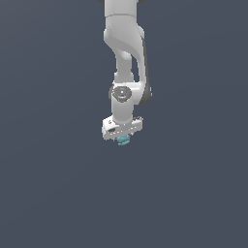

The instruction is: Pick up the object and move it to a goal position.

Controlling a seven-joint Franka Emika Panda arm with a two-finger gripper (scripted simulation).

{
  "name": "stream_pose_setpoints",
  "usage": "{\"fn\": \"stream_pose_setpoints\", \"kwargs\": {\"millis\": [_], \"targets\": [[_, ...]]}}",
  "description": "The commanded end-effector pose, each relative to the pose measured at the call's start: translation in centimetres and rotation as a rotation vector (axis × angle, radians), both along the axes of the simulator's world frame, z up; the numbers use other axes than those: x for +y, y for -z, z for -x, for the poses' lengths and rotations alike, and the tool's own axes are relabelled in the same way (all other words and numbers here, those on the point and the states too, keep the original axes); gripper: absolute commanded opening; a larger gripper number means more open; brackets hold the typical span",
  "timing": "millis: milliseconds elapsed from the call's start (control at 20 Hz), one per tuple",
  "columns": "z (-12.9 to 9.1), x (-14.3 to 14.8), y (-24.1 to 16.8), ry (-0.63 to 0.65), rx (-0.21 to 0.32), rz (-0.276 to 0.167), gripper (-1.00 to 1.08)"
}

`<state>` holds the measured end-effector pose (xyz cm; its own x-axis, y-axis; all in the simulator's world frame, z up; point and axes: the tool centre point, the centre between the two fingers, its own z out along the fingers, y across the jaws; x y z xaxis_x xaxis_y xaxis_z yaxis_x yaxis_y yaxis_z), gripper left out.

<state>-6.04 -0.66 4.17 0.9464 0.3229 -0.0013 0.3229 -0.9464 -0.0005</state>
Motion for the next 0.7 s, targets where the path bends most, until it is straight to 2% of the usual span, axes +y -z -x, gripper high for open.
{"fn": "stream_pose_setpoints", "kwargs": {"millis": [0,650], "targets": [[-0.06,0.01,0.12,0.000,-0.001,0.000,-1.00],[-0.07,-0.11,-0.19,0.000,-0.002,0.000,-1.00]]}}
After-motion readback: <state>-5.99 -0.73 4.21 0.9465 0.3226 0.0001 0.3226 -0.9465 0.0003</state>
